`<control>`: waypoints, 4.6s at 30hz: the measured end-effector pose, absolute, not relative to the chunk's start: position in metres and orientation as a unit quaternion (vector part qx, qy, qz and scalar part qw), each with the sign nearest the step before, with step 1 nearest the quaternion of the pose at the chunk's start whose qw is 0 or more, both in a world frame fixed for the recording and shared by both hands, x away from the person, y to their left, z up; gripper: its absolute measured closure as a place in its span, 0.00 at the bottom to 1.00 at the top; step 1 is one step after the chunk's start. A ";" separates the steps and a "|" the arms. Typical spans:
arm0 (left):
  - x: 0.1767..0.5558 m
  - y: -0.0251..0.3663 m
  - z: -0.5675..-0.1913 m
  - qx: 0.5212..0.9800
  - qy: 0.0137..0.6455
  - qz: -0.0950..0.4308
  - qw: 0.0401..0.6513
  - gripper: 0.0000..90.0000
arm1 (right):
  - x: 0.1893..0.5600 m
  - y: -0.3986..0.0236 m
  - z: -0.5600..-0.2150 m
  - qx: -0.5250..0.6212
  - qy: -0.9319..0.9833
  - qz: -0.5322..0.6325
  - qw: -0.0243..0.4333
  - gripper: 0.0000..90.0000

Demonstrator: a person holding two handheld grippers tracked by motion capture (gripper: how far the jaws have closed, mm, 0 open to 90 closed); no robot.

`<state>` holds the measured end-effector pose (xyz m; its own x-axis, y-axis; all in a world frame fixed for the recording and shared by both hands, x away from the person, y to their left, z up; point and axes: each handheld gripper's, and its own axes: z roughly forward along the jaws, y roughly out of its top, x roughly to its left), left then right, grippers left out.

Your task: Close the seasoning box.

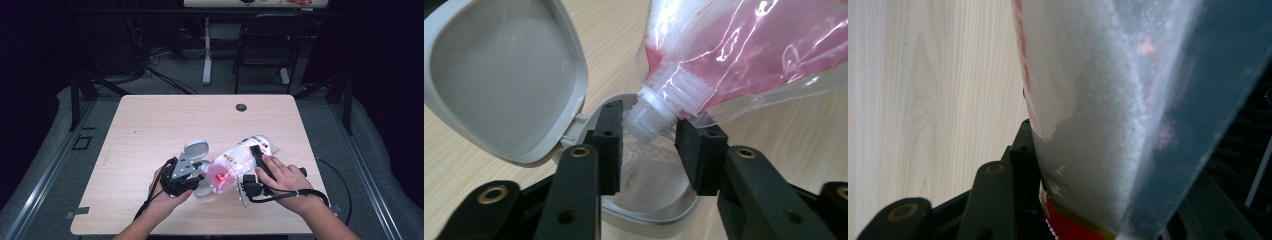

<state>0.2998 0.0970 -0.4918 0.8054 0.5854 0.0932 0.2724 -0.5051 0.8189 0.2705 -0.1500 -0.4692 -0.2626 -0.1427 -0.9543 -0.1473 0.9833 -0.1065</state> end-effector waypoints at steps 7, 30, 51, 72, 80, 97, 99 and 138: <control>0.300 0.096 -0.494 0.848 0.254 0.181 0.428 0.73 | 0.270 -0.150 -0.470 -0.090 0.794 0.002 0.601 0.63; 0.299 0.097 -0.494 0.843 0.252 0.200 0.431 0.70 | 0.267 -0.146 -0.462 -0.104 0.793 -0.018 0.600 0.64; 0.294 0.088 -0.491 0.852 0.224 0.240 0.409 0.70 | 0.267 -0.142 -0.460 -0.100 0.801 -0.023 0.590 0.65; 0.293 0.089 -0.497 0.847 0.222 0.247 0.415 0.76 | 0.262 -0.138 -0.458 -0.103 0.784 -0.035 0.611 0.66; 0.293 0.088 -0.498 0.847 0.220 0.250 0.415 0.76 | 0.261 -0.138 -0.458 -0.106 0.783 -0.035 0.612 0.66; 0.295 0.085 -0.501 0.848 0.222 0.248 0.413 0.76 | 0.256 -0.134 -0.452 -0.140 0.767 -0.067 0.623 0.66; 0.295 0.085 -0.501 0.847 0.224 0.248 0.412 0.76 | 0.257 -0.133 -0.452 -0.140 0.768 -0.066 0.621 0.67; 0.296 0.088 -0.500 0.844 0.240 0.238 0.417 0.76 | 0.257 -0.126 -0.445 -0.157 0.758 -0.069 0.629 0.68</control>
<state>0.2960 0.0876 -0.4997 0.7714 0.6031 0.2029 0.2057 -0.5381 0.8174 0.2568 -0.1258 -0.4451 -0.1597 -0.3247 -0.9322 -0.1509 0.9413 -0.3020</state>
